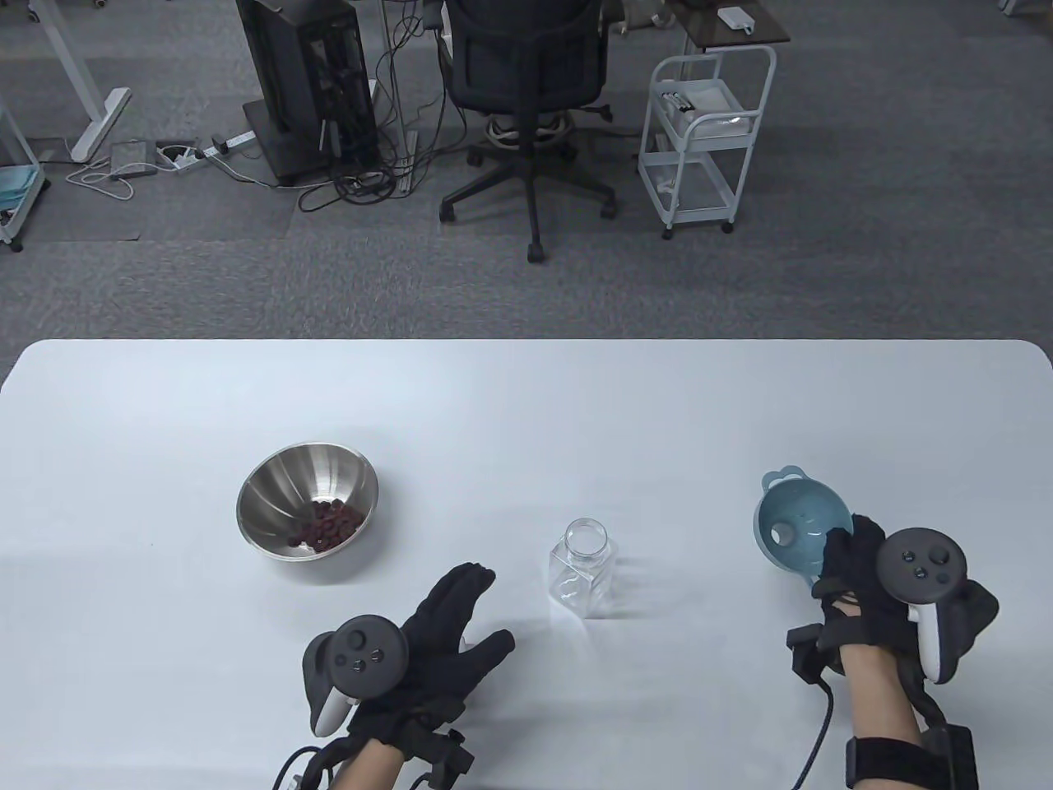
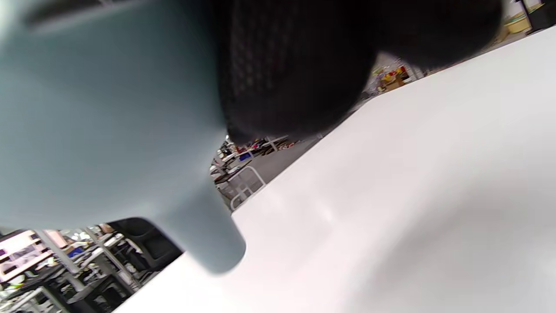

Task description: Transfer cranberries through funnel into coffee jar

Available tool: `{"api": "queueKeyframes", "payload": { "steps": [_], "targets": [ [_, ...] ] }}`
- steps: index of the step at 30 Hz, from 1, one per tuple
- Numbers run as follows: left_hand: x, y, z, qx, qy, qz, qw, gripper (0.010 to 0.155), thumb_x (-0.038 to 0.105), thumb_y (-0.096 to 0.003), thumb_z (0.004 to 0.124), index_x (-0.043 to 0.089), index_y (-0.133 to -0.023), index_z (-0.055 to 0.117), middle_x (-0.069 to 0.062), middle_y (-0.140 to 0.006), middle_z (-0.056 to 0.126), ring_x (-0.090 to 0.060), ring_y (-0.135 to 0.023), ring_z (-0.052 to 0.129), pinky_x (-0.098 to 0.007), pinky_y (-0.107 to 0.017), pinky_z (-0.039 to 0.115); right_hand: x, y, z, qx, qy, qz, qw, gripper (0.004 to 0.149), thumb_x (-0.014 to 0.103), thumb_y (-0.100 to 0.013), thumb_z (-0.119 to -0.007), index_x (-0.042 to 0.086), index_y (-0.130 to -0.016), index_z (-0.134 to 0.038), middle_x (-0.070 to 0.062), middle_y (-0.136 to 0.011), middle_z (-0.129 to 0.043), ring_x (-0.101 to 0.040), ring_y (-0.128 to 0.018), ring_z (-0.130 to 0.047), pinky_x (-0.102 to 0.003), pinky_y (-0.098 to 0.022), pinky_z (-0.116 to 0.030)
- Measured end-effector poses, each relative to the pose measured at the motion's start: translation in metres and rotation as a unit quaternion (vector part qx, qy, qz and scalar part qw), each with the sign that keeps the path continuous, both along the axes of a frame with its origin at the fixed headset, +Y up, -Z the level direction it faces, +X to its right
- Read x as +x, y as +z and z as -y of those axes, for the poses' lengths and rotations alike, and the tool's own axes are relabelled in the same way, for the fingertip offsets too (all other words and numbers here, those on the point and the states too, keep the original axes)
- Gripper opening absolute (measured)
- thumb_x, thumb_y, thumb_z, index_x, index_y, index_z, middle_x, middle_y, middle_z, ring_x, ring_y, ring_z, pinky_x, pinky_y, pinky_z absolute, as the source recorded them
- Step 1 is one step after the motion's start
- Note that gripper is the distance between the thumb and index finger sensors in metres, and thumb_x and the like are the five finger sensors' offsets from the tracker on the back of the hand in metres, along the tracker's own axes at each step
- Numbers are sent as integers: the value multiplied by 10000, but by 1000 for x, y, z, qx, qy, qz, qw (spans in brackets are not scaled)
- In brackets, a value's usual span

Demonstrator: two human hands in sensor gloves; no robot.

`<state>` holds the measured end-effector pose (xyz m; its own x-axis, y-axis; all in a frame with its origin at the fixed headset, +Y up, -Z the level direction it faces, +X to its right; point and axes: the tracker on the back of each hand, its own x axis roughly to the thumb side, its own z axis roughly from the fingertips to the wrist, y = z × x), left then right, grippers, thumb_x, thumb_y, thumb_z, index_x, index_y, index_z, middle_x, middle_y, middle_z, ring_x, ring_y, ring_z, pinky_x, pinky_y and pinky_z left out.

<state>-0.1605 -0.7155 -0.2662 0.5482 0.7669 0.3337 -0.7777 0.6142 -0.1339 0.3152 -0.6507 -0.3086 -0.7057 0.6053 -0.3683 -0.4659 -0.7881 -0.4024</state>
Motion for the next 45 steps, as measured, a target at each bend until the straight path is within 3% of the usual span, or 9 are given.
{"api": "queueKeyframes", "payload": {
  "steps": [9, 18, 30, 45],
  "targets": [
    [0, 0, 0, 0, 1, -1, 1000, 845, 710, -451, 706, 217, -1123, 568, -120, -1198, 536, -432, -1074, 666, -610, -740, 607, -52, -12, -52, 14, 12, -63, 998, 486, 346, -506, -782, 3, -849, -804, -81, -427, -1061, -146, -166, -1021, -314, -154, -853],
    [-1, 1, 0, 0, 2, -1, 1000, 845, 711, -451, 705, 217, -1122, 569, -119, -1200, 534, -430, -1075, 666, -609, -742, 606, -107, -26, -74, 11, 30, -122, 992, 484, 344, -504, -784, 2, -846, -808, -81, -425, -1063, -146, -163, -1023, -313, -151, -854],
    [-1, 1, 0, 3, 3, -1, 1000, 844, 712, -451, 705, 217, -1122, 570, -117, -1199, 535, -430, -1074, 667, -610, -741, 607, -167, -40, -63, -27, 55, -180, 982, 483, 344, -503, -787, 2, -843, -813, -81, -419, -1067, -145, -161, -1025, -312, -147, -856],
    [-2, 1, 0, 4, 4, -2, 1000, 843, 712, -453, 704, 218, -1123, 569, -118, -1200, 535, -430, -1075, 665, -610, -741, 607, -187, -51, -27, -76, 74, -194, 975, 499, 356, -495, -803, -9, -834, -818, -88, -424, -1078, -154, -154, -1037, -316, -143, -863]
  ]
}}
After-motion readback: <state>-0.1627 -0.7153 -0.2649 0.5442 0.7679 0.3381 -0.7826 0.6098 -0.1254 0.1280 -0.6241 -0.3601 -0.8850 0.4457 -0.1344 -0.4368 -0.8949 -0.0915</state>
